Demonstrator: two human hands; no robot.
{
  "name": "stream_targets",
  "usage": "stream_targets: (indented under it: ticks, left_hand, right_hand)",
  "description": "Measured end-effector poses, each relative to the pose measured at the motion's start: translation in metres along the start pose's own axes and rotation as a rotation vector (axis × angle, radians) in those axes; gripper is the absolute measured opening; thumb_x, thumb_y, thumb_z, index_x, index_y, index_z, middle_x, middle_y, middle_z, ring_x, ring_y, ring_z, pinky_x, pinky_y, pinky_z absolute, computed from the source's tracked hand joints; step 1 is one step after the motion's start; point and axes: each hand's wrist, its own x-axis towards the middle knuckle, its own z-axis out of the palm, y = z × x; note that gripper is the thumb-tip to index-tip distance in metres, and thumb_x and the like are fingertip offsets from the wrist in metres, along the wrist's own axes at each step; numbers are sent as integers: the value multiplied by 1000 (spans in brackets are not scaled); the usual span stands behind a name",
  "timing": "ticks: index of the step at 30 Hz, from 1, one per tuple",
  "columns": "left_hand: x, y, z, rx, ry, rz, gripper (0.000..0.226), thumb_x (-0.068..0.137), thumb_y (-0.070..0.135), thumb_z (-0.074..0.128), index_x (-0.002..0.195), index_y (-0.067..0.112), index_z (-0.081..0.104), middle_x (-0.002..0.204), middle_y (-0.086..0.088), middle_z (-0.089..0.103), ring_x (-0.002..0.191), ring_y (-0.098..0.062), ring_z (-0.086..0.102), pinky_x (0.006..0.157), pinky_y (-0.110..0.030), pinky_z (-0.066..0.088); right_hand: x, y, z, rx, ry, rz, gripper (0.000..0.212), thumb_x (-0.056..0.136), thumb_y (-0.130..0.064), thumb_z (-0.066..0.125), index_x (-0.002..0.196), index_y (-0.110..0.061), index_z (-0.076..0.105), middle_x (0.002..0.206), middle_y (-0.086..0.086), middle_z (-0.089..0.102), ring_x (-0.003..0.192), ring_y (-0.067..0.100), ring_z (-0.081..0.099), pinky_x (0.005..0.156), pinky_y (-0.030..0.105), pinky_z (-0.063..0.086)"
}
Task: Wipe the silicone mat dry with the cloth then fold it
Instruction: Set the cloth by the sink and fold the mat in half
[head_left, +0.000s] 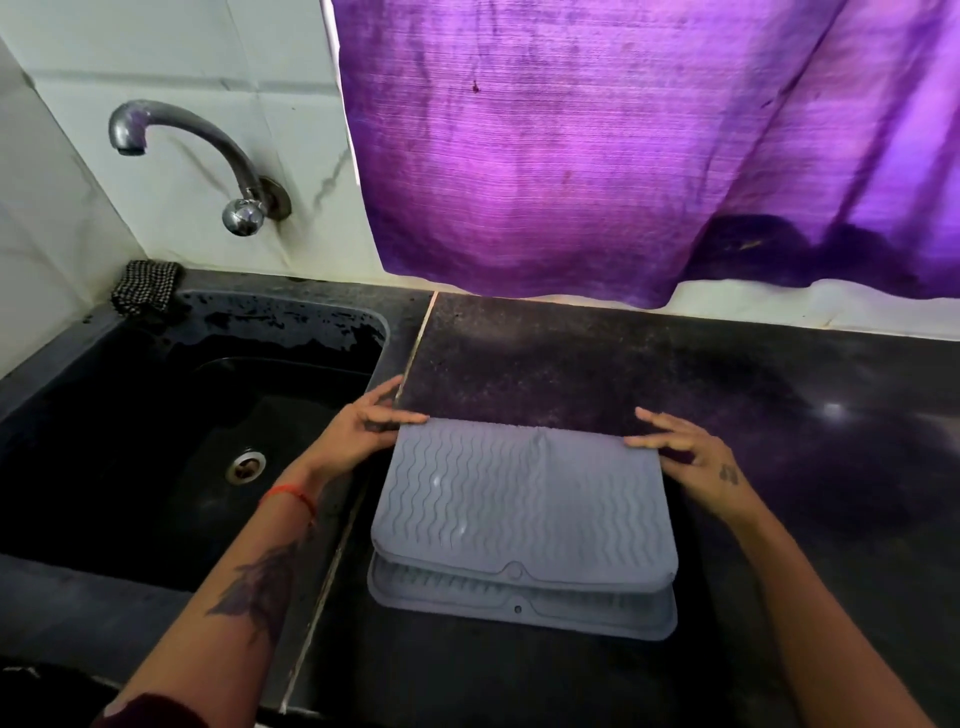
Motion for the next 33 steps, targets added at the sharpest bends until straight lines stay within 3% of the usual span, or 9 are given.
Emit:
stream_targets:
  ticks: [3,6,9,13,20,25,27,29,33]
  left_hand:
    - [13,4,-1,-163,-31,33,28,84,-6,58,104,9,70,136,8,47,120,5,47,90,-8,42]
    - [23,10,2,-295,3,23,36,85,-3,56,87,26,77,108,14,69,107,-3,61,84,-16,49]
    - [33,14,5,-354,49,35,42,86,-7,53,84,27,76,96,10,73,93,-6,67,75,-18,52]
    - [45,11,9,-423,76,48,45,85,-11,50,89,25,76,97,4,73,94,-11,67,77,-20,52]
    - [68,2,13,-552,166,-59,35,85,-10,50,110,10,65,94,1,73,90,-13,69,80,-27,55]
    - [80,-12,17,-670,268,-130,31,84,-7,54,107,10,66,94,-4,74,87,-18,69,75,-28,56]
    - [84,-18,19,-639,286,-146,32,85,-9,53,110,9,64,90,2,74,84,-12,69,73,-23,56]
    - [87,-23,24,-606,288,-160,35,85,-8,54,115,9,61,88,4,74,84,-10,69,73,-22,55]
    - [93,-30,27,-584,325,-200,35,86,-10,53,115,8,61,86,7,74,83,-7,69,75,-20,55]
  right_hand:
    - [18,-18,-1,239,-32,55,35,85,1,60,91,-32,73,124,-4,59,117,-3,50,98,14,37]
    - [31,-29,-1,391,-20,98,23,86,4,56,91,-15,68,113,-7,63,103,1,62,88,21,51]
    - [42,-31,3,336,56,93,27,88,3,54,102,-18,65,104,-7,66,88,0,64,78,22,54]
    - [55,-25,14,444,109,36,30,94,-4,50,122,-11,57,108,-3,66,100,5,64,79,16,51]
    - [72,-12,23,526,249,128,31,94,3,43,118,-11,58,102,3,68,92,17,66,75,27,56]
    - [80,1,32,560,348,269,23,92,-2,50,108,-17,59,100,-1,67,91,14,66,75,27,57]
    - [82,5,34,596,340,303,21,90,-12,56,110,-16,60,103,5,68,94,21,65,81,38,55]
    - [85,6,38,634,323,311,37,78,-36,70,107,-15,62,100,5,70,89,19,67,75,33,56]
    - [97,8,45,534,343,355,23,89,1,53,105,-14,62,94,4,69,91,26,65,79,38,55]
